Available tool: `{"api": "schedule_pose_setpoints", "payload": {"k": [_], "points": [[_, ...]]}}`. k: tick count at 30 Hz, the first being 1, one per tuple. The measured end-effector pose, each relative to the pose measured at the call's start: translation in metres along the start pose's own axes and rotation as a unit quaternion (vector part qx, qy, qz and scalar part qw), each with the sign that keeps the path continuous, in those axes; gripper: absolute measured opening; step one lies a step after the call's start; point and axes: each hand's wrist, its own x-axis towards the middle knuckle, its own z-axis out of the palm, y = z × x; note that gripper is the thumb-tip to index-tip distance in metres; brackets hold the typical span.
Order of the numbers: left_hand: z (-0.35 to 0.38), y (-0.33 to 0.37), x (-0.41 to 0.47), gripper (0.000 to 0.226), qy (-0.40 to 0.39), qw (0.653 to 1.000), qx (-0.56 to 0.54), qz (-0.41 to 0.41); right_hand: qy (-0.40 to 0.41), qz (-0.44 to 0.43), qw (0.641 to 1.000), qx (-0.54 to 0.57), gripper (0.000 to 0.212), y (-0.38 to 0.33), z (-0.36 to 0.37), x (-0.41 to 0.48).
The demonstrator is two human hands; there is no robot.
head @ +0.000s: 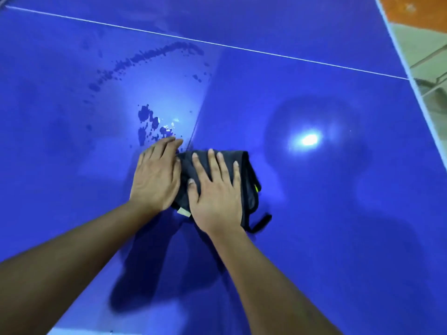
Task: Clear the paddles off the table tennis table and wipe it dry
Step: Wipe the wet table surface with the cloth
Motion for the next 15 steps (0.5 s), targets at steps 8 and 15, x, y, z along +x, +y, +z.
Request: {"api": "schedule_pose_setpoints", "payload": {"k": [8,15], "points": [[-0.007,0.026,-0.151,0.051,-0.027,0.999,0.022,-0.017,0.006,-0.041,0.999,0.032,0.057,-0.031,-0.002,-0.168],[0.008,0.074,-0.230,0.052,-0.038,0.999,-0.001,-0.026,-0.002,-0.058,0.998,0.037,0.055,0.015,-0.020,-0.231]]}}
